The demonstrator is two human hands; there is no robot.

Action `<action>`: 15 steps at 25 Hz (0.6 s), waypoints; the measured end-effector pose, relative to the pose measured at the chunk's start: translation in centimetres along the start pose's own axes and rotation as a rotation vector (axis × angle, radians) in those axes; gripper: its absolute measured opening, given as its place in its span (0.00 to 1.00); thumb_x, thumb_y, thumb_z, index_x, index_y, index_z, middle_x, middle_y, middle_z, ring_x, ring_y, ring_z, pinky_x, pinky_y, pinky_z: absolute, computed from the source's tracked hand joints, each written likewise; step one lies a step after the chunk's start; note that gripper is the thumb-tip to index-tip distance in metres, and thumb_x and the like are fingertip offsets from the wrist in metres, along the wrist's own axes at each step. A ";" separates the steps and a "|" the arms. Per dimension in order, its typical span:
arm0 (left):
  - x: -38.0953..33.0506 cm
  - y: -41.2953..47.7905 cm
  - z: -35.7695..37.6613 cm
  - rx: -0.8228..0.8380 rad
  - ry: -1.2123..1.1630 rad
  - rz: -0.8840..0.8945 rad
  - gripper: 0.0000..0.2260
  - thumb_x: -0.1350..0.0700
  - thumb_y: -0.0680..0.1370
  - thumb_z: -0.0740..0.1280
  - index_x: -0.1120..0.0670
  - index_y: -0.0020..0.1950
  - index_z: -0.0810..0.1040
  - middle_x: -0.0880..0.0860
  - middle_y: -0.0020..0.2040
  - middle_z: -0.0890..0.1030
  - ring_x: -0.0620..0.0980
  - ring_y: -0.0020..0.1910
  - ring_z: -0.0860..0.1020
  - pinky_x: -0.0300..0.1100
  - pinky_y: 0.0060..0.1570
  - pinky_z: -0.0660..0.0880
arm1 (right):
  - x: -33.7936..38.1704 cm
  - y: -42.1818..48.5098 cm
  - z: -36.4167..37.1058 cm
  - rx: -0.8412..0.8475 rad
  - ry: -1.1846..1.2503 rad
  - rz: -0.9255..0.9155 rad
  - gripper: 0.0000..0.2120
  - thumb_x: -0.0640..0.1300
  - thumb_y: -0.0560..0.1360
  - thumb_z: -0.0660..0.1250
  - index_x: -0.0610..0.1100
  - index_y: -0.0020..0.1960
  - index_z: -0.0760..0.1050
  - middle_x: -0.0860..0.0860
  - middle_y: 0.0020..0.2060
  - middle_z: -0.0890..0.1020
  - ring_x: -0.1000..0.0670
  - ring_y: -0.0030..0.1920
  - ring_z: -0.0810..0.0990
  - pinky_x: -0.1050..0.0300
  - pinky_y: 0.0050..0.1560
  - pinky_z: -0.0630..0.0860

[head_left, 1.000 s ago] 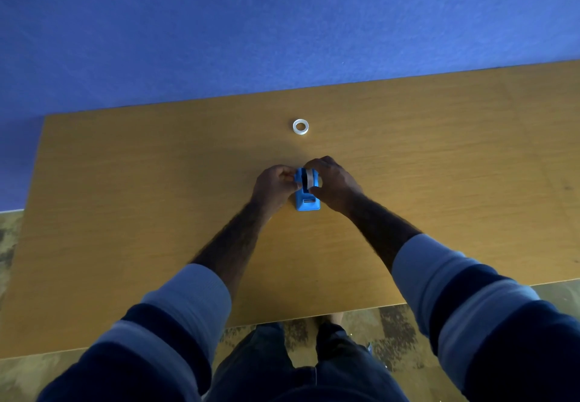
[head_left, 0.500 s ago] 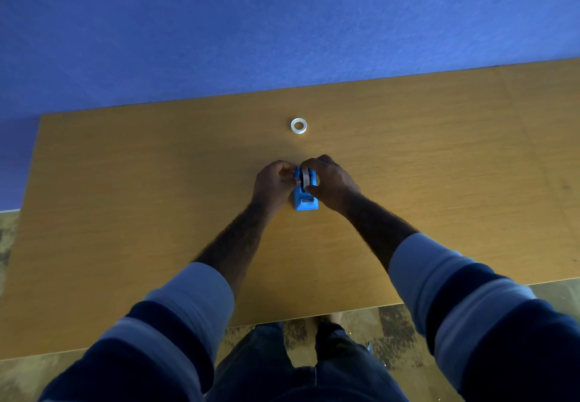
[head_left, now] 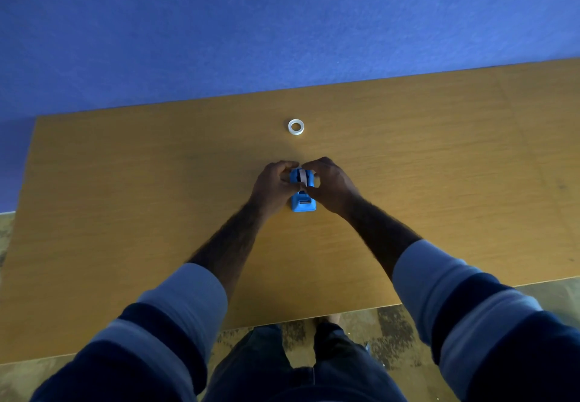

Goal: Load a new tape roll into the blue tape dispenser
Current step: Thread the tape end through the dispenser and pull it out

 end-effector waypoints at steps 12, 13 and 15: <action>0.4 0.4 0.4 -0.042 0.091 0.097 0.21 0.52 0.73 0.76 0.53 0.65 0.82 0.52 0.59 0.84 0.51 0.58 0.81 0.53 0.61 0.77 | 0.3 -0.4 -0.5 -0.034 0.039 0.047 0.12 0.40 0.76 0.68 0.46 0.59 0.79 0.47 0.57 0.79 0.48 0.53 0.80 0.51 0.49 0.81; 0.5 0.4 0.5 -0.036 0.089 0.092 0.21 0.52 0.72 0.76 0.52 0.65 0.82 0.52 0.59 0.84 0.50 0.58 0.82 0.53 0.61 0.77 | 0.5 -0.1 -0.6 -0.035 0.028 0.054 0.10 0.40 0.76 0.68 0.45 0.58 0.80 0.47 0.56 0.79 0.48 0.52 0.80 0.50 0.49 0.81; 0.6 0.3 0.8 -0.029 0.070 0.092 0.21 0.54 0.72 0.76 0.51 0.64 0.82 0.52 0.59 0.83 0.50 0.57 0.82 0.53 0.61 0.78 | 0.8 0.5 -0.8 -0.048 0.001 0.077 0.08 0.41 0.77 0.68 0.43 0.55 0.80 0.47 0.54 0.80 0.48 0.50 0.80 0.48 0.48 0.81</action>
Point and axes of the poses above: each hand's wrist, its own y-axis towards the middle knuckle, its own z-axis out of the palm, x = y × z, the point moved 4 cm from there along y, towards the middle knuckle
